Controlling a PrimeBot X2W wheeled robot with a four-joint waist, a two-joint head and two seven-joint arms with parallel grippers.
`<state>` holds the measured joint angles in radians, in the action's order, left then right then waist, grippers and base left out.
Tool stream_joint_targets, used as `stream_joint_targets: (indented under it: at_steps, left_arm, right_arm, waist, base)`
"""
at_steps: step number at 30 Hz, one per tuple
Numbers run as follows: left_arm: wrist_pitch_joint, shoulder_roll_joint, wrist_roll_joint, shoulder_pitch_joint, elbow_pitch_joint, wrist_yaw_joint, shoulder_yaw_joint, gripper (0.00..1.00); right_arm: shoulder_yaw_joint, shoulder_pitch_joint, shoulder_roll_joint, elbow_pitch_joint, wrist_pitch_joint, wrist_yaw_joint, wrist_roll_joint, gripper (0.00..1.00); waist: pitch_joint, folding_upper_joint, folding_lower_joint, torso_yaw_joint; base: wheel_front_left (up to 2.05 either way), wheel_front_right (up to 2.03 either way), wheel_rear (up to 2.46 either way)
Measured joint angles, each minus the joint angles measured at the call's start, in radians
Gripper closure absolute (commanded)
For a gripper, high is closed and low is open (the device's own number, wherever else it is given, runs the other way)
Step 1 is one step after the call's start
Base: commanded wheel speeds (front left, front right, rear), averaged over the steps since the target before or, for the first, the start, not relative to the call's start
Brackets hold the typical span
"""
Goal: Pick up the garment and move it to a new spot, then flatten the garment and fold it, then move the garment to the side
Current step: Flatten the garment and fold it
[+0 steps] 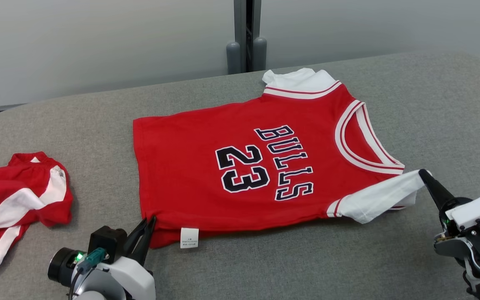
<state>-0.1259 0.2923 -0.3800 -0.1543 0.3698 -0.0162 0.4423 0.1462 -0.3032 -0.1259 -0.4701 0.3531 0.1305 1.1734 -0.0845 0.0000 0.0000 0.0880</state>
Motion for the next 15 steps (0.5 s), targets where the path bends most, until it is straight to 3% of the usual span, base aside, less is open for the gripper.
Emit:
stream_joint_targets:
  at_steps: [15]
  left_arm:
    - [0.028, -0.051, 0.005, -0.161, 0.095, 0.006, 0.022, 1.0]
  right_arm:
    - [0.108, -0.254, 0.038, -0.152, 0.043, 0.0, -0.206, 1.0]
  waist:
    - [-0.108, 0.0, 0.0, -0.034]
  base:
    - [0.0, 0.0, 0.0]
